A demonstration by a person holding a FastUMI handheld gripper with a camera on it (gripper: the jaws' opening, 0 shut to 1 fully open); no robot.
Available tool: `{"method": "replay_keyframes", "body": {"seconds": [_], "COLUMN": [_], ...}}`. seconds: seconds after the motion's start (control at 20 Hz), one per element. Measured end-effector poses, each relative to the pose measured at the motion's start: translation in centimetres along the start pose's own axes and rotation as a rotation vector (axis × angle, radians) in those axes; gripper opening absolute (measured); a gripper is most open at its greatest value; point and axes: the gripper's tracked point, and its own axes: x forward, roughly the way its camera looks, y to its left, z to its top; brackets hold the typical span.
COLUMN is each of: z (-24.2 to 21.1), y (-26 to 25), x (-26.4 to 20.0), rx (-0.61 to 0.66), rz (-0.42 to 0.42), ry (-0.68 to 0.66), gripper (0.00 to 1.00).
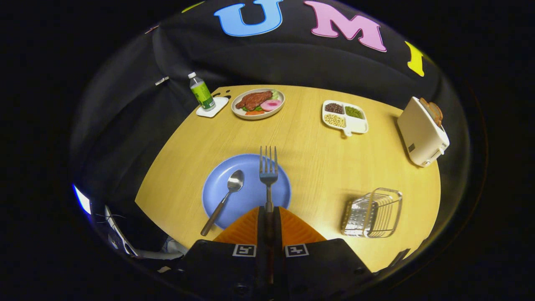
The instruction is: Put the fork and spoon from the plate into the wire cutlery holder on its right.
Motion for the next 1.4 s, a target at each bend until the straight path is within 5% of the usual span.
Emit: {"method": "replay_keyframes", "body": {"seconds": [0.5,1.4], "z": [-4.3,-7.5], "y": [-12.6,-17.5], "x": [-7.4,-0.7], "rx": [-0.032,-0.073], "rz": [-0.083,-0.144], "ry": [0.290,0.694], "gripper": [0.10,0.11]}}
